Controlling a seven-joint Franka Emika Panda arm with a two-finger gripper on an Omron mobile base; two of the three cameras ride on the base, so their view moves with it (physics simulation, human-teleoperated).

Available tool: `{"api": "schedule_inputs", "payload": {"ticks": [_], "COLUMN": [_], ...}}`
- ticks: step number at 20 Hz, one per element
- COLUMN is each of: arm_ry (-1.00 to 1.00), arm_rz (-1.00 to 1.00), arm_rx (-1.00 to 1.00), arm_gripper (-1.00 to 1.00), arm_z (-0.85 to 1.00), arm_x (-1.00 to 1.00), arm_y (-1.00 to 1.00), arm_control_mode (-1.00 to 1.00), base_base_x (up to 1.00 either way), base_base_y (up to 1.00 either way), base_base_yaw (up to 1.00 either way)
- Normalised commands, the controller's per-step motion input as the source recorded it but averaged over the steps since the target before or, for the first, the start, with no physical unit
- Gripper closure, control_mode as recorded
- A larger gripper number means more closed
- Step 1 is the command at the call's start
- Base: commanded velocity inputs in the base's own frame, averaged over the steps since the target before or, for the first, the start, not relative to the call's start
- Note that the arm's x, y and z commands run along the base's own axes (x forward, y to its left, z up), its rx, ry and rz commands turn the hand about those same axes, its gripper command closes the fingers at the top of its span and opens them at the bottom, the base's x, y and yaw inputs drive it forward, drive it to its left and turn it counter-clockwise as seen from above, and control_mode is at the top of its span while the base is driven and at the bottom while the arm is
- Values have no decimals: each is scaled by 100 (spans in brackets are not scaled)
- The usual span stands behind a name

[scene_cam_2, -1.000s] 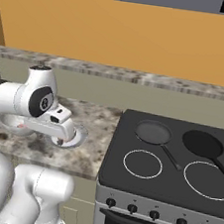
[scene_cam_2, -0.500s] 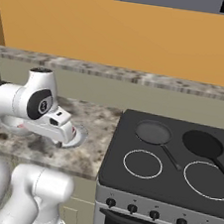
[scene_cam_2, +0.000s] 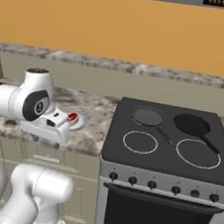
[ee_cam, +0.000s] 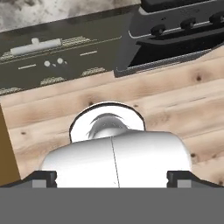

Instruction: Place one of the steaks on the plate and the other in the bowl. Then place the bowl in the fridge.

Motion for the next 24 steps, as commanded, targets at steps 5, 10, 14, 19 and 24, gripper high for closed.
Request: {"api": "schedule_inputs", "payload": {"ticks": [5, 10, 14, 19, 24], "arm_ry": [0, 0, 0, 0, 0], "arm_rz": [0, 0, 0, 0, 0], "arm_rx": [0, 0, 0, 0, 0], "arm_gripper": [-100, -100, -100, -100, -100], "arm_z": [0, 0, 0, 0, 0], "arm_x": [0, 0, 0, 0, 0], "arm_y": [0, 0, 0, 0, 0], "arm_control_mode": [100, 100, 100, 100, 100], "base_base_x": [-19, -5, 0, 1, 2], "base_base_y": [-31, -20, -24, -65, -98], "base_base_yaw": [-51, -88, -91, -81, -70]}}
